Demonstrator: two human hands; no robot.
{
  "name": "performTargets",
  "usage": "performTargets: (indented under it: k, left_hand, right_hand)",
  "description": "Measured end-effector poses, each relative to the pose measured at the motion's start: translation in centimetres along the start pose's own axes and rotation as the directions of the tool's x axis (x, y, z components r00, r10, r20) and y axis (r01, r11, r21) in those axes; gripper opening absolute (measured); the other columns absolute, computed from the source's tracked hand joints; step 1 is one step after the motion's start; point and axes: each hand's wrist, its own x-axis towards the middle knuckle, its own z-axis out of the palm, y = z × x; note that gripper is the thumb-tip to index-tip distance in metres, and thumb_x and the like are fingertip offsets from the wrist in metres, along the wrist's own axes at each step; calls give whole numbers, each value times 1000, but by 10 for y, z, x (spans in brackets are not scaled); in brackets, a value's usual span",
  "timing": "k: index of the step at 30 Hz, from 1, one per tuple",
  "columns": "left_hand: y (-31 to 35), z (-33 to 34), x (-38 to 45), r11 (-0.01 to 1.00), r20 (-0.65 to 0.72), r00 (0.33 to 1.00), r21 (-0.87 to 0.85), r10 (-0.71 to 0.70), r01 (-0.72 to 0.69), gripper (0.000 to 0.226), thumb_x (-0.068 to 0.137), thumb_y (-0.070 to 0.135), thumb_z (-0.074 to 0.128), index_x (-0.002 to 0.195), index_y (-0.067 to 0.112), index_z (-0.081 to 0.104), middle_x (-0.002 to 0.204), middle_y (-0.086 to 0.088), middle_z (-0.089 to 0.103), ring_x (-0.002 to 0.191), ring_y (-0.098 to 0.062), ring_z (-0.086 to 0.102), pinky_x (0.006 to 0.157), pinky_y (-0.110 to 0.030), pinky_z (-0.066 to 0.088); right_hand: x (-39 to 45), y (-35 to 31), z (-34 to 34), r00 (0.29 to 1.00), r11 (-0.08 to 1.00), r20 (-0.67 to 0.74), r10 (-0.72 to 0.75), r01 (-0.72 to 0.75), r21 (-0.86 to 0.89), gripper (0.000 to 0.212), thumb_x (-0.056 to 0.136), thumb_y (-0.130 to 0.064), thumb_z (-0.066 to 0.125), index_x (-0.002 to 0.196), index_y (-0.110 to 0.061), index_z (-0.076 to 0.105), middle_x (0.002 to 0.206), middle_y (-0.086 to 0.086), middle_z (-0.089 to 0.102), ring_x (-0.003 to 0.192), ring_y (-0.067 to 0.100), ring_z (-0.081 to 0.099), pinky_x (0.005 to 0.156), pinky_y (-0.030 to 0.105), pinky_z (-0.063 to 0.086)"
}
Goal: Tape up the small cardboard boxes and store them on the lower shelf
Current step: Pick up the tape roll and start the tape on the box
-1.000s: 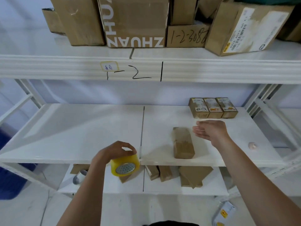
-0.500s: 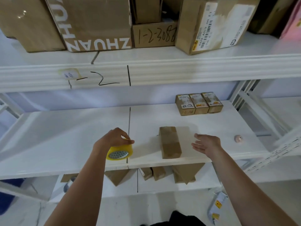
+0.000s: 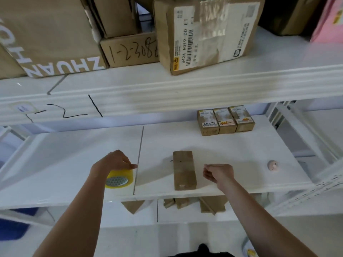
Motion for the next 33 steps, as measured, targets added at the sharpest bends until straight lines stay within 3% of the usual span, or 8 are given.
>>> performTargets:
  k: [7, 10, 16, 21, 25, 30, 33]
  left_hand:
    - [-16, 0, 4, 995, 46, 994, 6, -96, 96, 42, 73, 72, 73, 87, 34, 79, 97, 6, 71, 93, -18, 65, 91, -39, 55]
    - [-23, -3, 9, 995, 59, 993, -4, -99, 99, 42, 71, 73, 74, 83, 33, 79, 91, 6, 72, 87, -17, 65, 88, -38, 55]
    - [-31, -11, 23, 995, 83, 992, -21, -91, 93, 42, 65, 75, 76, 73, 34, 79, 79, 7, 73, 78, -16, 68, 81, -35, 57]
    - [-30, -14, 27, 997, 89, 993, -14, -77, 79, 45, 62, 77, 77, 68, 33, 78, 76, 9, 73, 76, -15, 68, 74, -31, 54]
    - [-16, -14, 29, 999, 108, 994, -17, -29, 31, 43, 65, 76, 76, 74, 34, 79, 81, 9, 73, 79, -15, 67, 79, -32, 55]
    - [4, -9, 28, 999, 124, 992, 34, 25, -29, 44, 75, 70, 73, 88, 29, 80, 94, 4, 74, 88, -18, 68, 87, -35, 56]
    - [13, -5, 26, 997, 127, 991, 58, 38, -46, 44, 79, 68, 71, 93, 28, 80, 97, 4, 73, 89, -18, 66, 81, -31, 52]
  right_hand:
    - [8, -3, 12, 994, 998, 96, 42, -36, -55, 12, 83, 6, 78, 90, 12, 70, 74, 20, 73, 63, 27, 70, 52, 31, 60]
    - [10, -3, 17, 991, 995, 113, 72, -64, -74, 11, 84, 5, 77, 91, 11, 70, 71, 19, 73, 62, 27, 71, 56, 34, 61]
    - [10, -6, 26, 991, 986, 84, 103, -90, -140, 14, 84, -1, 79, 92, 4, 69, 88, 20, 74, 75, 31, 72, 62, 39, 63]
    - [13, -5, 19, 993, 985, 72, 89, -78, -153, 16, 82, 0, 81, 91, 8, 71, 83, 19, 74, 72, 28, 70, 67, 40, 64]
    - [18, -6, 10, 997, 982, 38, 71, -63, -178, 13, 83, 2, 80, 88, 10, 71, 76, 18, 72, 66, 25, 68, 59, 35, 62]
    - [24, -11, -3, 1000, 971, -10, 17, -19, -236, 15, 82, 0, 81, 87, 10, 71, 82, 21, 73, 69, 26, 69, 63, 35, 62]
    - [29, -12, -7, 999, 965, -41, -16, 4, -262, 14, 83, -1, 81, 87, 9, 71, 83, 21, 72, 71, 27, 70, 68, 39, 62]
